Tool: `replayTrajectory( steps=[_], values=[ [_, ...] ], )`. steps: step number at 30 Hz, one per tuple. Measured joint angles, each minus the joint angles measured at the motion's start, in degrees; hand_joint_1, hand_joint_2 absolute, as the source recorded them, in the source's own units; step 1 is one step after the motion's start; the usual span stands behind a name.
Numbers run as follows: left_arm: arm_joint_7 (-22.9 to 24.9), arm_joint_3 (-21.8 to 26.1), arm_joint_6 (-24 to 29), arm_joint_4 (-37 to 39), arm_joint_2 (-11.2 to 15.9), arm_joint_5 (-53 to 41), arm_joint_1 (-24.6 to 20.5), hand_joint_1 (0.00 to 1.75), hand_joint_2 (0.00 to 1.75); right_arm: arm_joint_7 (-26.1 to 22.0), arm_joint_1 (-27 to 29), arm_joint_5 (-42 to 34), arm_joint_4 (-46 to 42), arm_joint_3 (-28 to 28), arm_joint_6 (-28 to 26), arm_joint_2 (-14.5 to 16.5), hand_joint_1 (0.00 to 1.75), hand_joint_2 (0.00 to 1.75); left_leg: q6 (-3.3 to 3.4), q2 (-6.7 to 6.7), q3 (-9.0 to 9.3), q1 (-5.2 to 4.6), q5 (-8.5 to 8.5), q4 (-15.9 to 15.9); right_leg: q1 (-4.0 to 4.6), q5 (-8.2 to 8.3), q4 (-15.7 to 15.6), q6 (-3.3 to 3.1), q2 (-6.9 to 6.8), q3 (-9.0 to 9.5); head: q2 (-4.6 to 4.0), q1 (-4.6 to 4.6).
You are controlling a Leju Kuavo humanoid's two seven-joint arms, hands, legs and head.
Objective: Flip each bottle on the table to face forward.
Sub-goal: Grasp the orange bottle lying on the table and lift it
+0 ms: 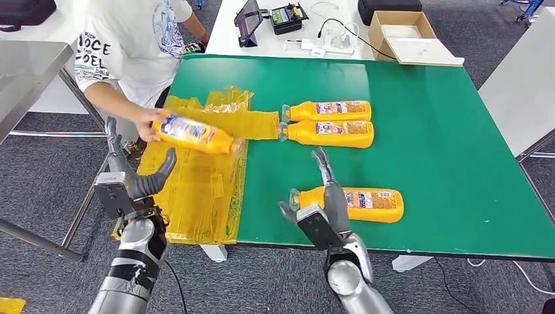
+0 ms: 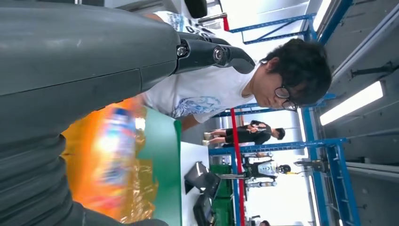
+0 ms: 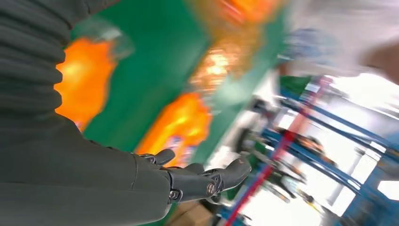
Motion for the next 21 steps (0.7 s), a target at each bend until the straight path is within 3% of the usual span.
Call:
replayTrajectory(
  steps=[4,8,14,21],
  values=[
    [0.0,-1.7,-0.9,-3.1,-0.3,0.3,4.5,0.0,1.75,5.1,-0.9,2.9,0.5,-1.4,8.4,-6.2,0.0,1.75,0.02,-0.02,-0.01,-0.02,-0.01,0.0,-0.01,0.0,0.0,0.01,-0.01,0.0,0.0,-0.01],
    [0.0,-2.8,-1.8,-3.7,-0.4,0.1,6.4,0.0,1.75,6.7,-2.2,4.5,2.4,-2.3,12.1,-10.5,0.0,1.75,0.01,-0.02,-0.01,0.01,-0.01,0.0,0.02,0.01,0.0,0.01,0.0,0.0,0.0,-0.02],
    [0.0,-3.7,-3.0,-3.7,-0.4,-0.2,7.3,0.0,1.75,8.4,-3.6,5.6,4.6,-2.3,15.3,-14.4,0.0,1.75,0.01,-0.01,-0.01,0.05,0.0,0.0,0.05,0.01,0.0,0.01,-0.01,0.0,0.0,-0.01],
    [0.0,-3.7,-3.8,-3.6,-0.5,-0.3,7.3,0.0,1.75,9.7,-4.4,5.5,6.0,-2.0,17.4,-16.5,0.0,1.75,0.01,-0.02,-0.01,0.04,-0.01,0.0,0.04,0.01,0.0,0.01,-0.01,0.0,0.0,-0.02]
  ],
)
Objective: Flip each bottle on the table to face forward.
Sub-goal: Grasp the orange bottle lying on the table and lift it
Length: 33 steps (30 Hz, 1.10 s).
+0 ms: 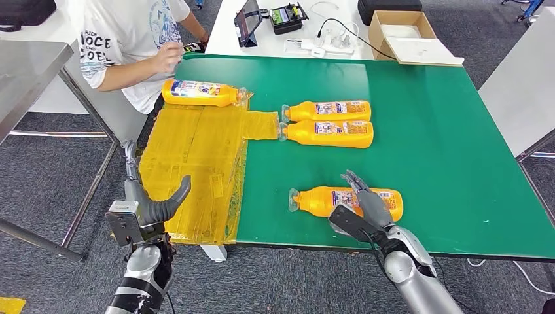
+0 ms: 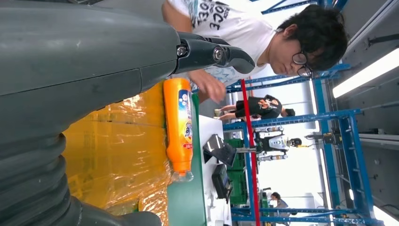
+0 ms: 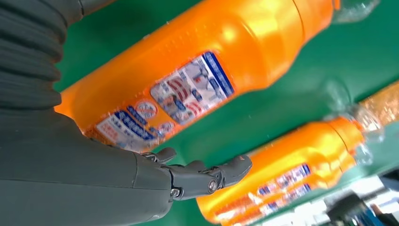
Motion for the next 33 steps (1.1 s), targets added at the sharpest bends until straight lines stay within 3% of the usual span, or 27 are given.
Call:
replayTrajectory(
  steps=[17,33],
  values=[
    [0.0,0.0,-1.3,3.3,-0.3,-0.7,-0.1,0.0,1.75,2.4,-2.1,0.0,1.9,1.2,1.9,-4.4,0.0,1.75,0.0,0.01,0.01,0.0,0.01,0.0,0.0,0.01,0.0,0.0,0.0,0.03,0.0,0.01],
    [0.0,0.0,-1.3,4.2,-0.5,-0.7,-0.2,0.0,1.75,2.5,-2.4,0.1,2.2,1.8,2.0,-5.0,0.0,1.75,0.0,0.01,0.02,0.0,0.01,0.0,0.0,0.01,0.0,0.0,0.0,0.03,0.0,-0.01]
  ],
)
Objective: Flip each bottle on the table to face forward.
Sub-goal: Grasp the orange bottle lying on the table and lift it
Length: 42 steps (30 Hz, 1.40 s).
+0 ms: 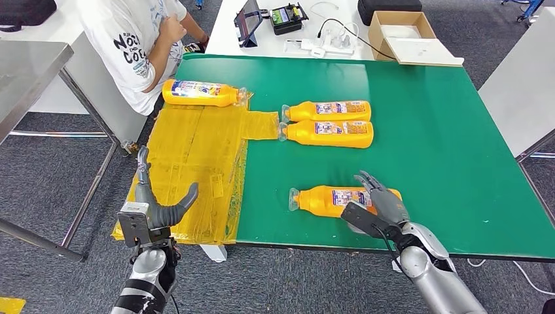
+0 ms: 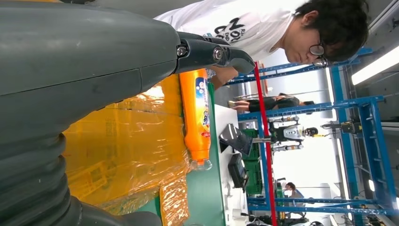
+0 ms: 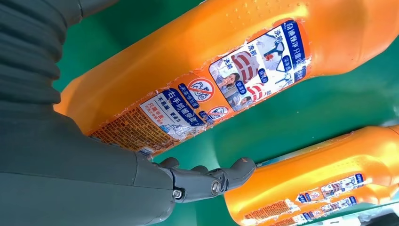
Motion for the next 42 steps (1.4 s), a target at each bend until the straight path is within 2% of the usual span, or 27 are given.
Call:
replayTrajectory(
  steps=[8,14,15,17,19,21,27,35,39,42],
  values=[
    [0.0,0.1,-1.4,0.9,0.0,0.0,0.0,0.0,1.75,2.0,-0.7,0.2,0.0,0.2,1.0,-1.3,0.0,1.75,0.0,0.0,0.0,0.0,0.0,0.0,0.0,0.0,0.0,0.0,0.0,0.0,0.0,0.0],
    [0.0,1.0,-2.5,1.9,0.0,0.9,-0.3,0.0,1.75,2.9,-2.6,-1.9,0.8,0.8,6.7,-3.6,0.02,1.75,0.0,0.0,0.0,-0.01,0.0,0.0,-0.01,0.0,0.0,0.0,0.0,0.02,0.0,0.0],
    [0.0,1.1,-2.8,2.2,0.0,0.9,-0.6,0.0,1.75,3.1,-3.6,-2.2,1.6,1.4,8.6,-4.0,0.07,1.75,0.0,0.0,0.01,-0.01,0.0,0.0,0.0,0.01,0.0,0.0,0.01,0.02,0.0,0.0],
    [0.0,1.2,-3.0,3.2,-0.1,0.9,-1.2,0.0,1.75,3.3,-6.0,-2.7,4.3,3.0,11.5,-4.5,0.32,1.75,0.0,0.02,0.06,0.0,0.0,0.0,0.0,0.02,0.0,0.01,0.01,0.04,0.0,0.0],
    [0.0,1.2,-3.0,4.1,-0.1,1.0,-1.8,0.0,1.75,3.0,-8.1,-2.9,7.1,4.6,12.4,-4.8,0.87,1.75,0.0,0.03,0.11,0.0,0.0,0.0,0.0,0.03,0.0,0.01,0.02,0.08,0.0,0.01],
    [0.0,1.2,-3.0,4.9,-0.2,1.1,-2.2,0.0,1.75,2.7,-9.8,-3.0,9.4,6.1,12.6,-4.9,1.3,1.75,0.0,0.05,0.18,0.0,0.0,0.0,0.01,0.03,0.0,0.01,0.03,0.12,0.0,0.01],
    [0.0,1.2,-3.1,6.7,-0.4,1.5,-3.0,0.0,1.75,2.6,-12.7,-4.1,13.3,9.6,12.8,-5.1,1.5,1.75,0.0,0.06,0.3,0.0,0.0,0.0,0.01,0.03,0.0,0.01,0.04,0.24,0.0,0.01],
    [0.0,1.2,-3.1,7.8,-0.5,1.8,-3.6,0.0,1.75,2.5,-14.7,-4.9,16.4,12.5,11.1,-4.5,1.67,1.75,0.0,0.08,0.46,0.0,-0.01,0.0,0.01,0.03,0.0,0.01,0.04,0.38,0.0,0.01],
    [0.0,1.2,-3.1,8.1,-0.5,2.0,-3.9,0.0,1.75,1.6,-14.7,-5.3,17.7,13.4,7.6,-3.8,1.75,1.75,0.0,0.16,0.54,0.01,-0.02,0.0,0.03,0.03,0.0,0.0,0.06,0.42,0.0,0.01],
    [0.0,1.2,-3.4,8.1,-0.5,2.0,-3.9,0.0,1.75,0.3,-13.1,-5.9,17.3,12.9,1.5,-2.7,1.75,1.75,-0.01,0.16,0.54,0.02,-0.02,0.0,0.05,0.04,0.0,-0.01,0.06,0.43,0.0,0.01]
  ],
)
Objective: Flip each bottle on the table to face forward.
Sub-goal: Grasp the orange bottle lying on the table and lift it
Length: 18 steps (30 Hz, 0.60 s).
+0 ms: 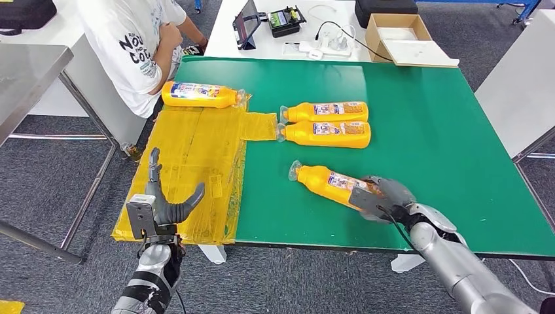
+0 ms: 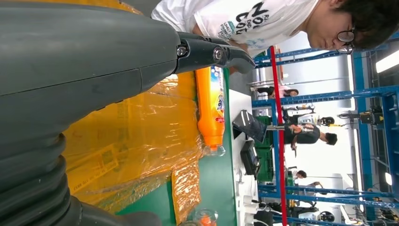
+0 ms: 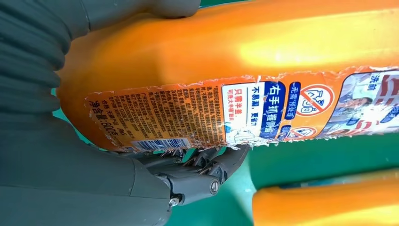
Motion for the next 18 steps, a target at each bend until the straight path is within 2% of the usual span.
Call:
replayTrajectory(
  steps=[3,6,8,13,18],
  values=[
    [0.0,0.0,-1.1,-0.2,-0.2,0.3,0.3,0.0,1.75,-2.4,4.2,-0.2,-3.1,-3.4,-10.7,2.7,1.75,1.75,-0.01,-0.04,-0.08,0.03,0.01,0.0,0.03,0.0,0.0,0.0,-0.01,-0.03,0.0,0.01],
    [0.6,0.0,-4.0,-0.9,-0.8,2.0,1.2,0.0,1.75,-8.3,10.0,-0.7,-10.7,-10.0,-22.7,8.0,1.75,1.75,-0.01,-0.08,-0.25,0.05,0.02,0.0,0.06,-0.01,0.1,0.0,-0.02,-0.21,0.0,-0.03],
    [1.4,-0.4,-6.6,-1.5,-1.2,3.5,1.6,0.0,1.75,-12.6,13.0,-1.9,-16.5,-14.2,-28.3,11.5,1.75,1.75,-0.02,-0.16,-0.31,0.07,0.03,0.0,0.07,-0.05,0.1,-0.01,-0.08,-0.26,0.0,-0.03],
    [4.5,-3.2,-12.8,-2.7,-1.4,8.3,2.0,0.0,1.75,-20.8,17.8,-5.9,-28.2,-22.2,-36.2,17.9,1.75,1.75,-0.01,-0.22,-0.44,0.04,0.01,0.0,0.02,-0.09,0.0,-0.02,-0.19,-0.3,0.0,0.0],
    [6.6,-5.9,-17.6,-4.0,-1.4,12.3,2.0,0.0,1.75,-25.4,20.9,-8.7,-33.7,-26.4,-38.6,21.4,1.75,1.75,0.01,-0.21,-0.46,-0.04,0.0,0.0,-0.05,-0.08,0.0,-0.01,-0.18,-0.31,0.0,0.0]
  ],
)
